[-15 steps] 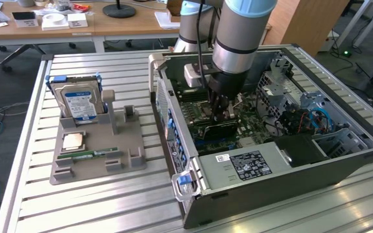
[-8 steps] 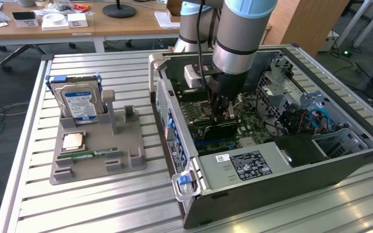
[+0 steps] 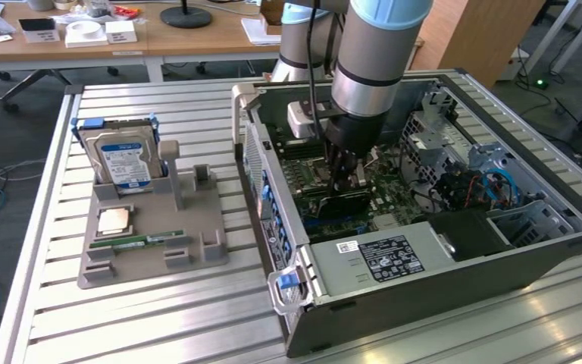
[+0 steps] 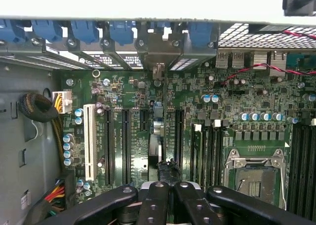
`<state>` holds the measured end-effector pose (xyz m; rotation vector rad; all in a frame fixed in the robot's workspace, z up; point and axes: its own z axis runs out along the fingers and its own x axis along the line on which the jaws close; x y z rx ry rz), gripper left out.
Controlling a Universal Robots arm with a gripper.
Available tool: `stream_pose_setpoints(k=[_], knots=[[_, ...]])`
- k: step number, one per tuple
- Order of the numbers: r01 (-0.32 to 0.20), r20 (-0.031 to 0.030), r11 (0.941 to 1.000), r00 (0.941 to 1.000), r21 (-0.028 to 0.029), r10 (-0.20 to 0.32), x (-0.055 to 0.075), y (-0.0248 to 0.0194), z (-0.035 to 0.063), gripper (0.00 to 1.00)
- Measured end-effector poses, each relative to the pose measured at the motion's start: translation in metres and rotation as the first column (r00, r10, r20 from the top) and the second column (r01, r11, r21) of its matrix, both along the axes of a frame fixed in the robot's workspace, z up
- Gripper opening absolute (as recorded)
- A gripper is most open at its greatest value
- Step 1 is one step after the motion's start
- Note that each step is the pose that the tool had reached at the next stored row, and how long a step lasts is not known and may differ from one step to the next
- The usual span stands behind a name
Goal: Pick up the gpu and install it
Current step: 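Press down on the gpu until it lock into place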
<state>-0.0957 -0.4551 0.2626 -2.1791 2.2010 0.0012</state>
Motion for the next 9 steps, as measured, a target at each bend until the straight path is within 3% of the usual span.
stream_pose_setpoints(k=[9], knots=[[0.000,0.0001,1.0000,1.0000,0.0008,0.000,-0.0002,-0.0002,-0.0004,0.11]])
